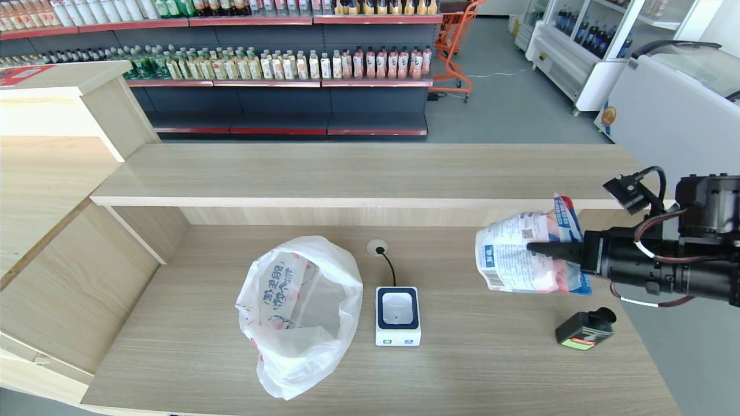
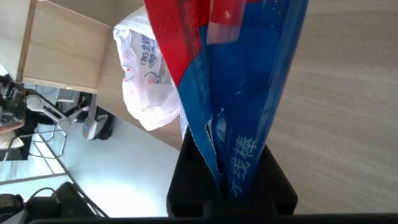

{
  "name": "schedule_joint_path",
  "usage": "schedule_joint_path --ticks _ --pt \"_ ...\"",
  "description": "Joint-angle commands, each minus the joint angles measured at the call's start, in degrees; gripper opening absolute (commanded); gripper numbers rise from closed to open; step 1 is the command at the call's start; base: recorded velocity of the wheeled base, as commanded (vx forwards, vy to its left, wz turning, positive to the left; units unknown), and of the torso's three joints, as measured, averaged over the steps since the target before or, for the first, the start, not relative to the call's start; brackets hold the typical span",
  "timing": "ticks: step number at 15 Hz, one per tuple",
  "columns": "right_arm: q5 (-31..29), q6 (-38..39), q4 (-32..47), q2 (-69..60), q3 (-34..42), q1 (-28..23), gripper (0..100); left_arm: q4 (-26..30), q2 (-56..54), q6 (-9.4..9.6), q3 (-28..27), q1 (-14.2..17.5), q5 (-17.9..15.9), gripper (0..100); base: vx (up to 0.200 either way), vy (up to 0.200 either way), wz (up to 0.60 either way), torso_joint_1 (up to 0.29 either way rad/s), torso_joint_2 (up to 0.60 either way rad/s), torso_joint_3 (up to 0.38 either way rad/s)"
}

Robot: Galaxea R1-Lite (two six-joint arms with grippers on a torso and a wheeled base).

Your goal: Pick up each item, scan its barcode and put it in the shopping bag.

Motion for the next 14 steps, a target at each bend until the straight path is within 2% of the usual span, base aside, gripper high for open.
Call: schedule_joint_path --ticks 1,3,6,9,14 --pt "-2.98 4.76 7.04 -15.92 6.18 0.12 0 -0.01 -0.02 0.01 0.01 0.00 -0.02 100 0.000 0.000 0.00 0.000 0.00 0.000" --pt "-3.16 5.37 8.01 -20.40 9.78 0.04 0 -0.01 -0.02 0.01 0.01 0.00 -0.02 100 0.000 0.000 0.00 0.000 0.00 0.000" --pt "-3.25 5.37 8.36 -21.89 11.19 0.04 0 -0.01 -0.02 -0.08 0.01 0.00 -0.02 100 0.000 0.000 0.00 0.000 0.00 0.000" --pt "-4.74 5.37 11.52 -22.07 10.40 0.04 0 -0.01 -0.02 -0.17 0.01 0.00 0.07 100 0.000 0.200 0.00 0.001 0.00 0.002" --pt "-4.74 5.37 11.79 -22.07 10.31 0.04 0 -0.01 -0.02 -0.17 0.01 0.00 0.16 100 0.000 0.200 0.00 0.010 0.01 0.000"
